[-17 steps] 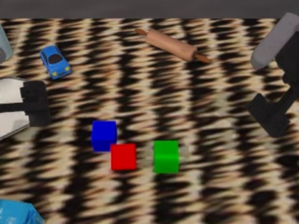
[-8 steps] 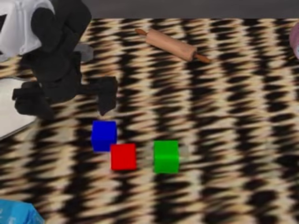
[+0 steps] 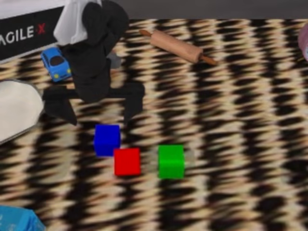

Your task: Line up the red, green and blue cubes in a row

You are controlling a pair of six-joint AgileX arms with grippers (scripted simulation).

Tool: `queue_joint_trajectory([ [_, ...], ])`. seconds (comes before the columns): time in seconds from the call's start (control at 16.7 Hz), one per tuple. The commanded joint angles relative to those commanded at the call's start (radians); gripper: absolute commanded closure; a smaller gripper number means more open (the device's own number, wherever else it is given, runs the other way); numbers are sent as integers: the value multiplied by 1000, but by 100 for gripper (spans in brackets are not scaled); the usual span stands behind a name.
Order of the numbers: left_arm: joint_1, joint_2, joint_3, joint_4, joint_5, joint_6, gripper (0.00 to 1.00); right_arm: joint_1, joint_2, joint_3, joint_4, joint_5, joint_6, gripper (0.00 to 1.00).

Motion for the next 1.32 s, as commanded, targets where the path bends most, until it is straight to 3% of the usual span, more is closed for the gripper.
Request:
queue_joint_trajectory([
  [0.36, 3, 7, -11, 17, 0, 2, 0, 0, 0, 0, 0, 0, 0, 0],
  [0.78, 2, 94, -161, 259, 1, 3, 0, 0, 0, 0, 0, 0, 0, 0],
  [1.08, 2, 104, -177, 281, 1, 3, 0, 0, 0, 0, 0, 0, 0, 0],
  [1.32, 2, 104, -177, 281, 1, 3, 30, 0, 0, 0, 0, 0, 0, 0],
])
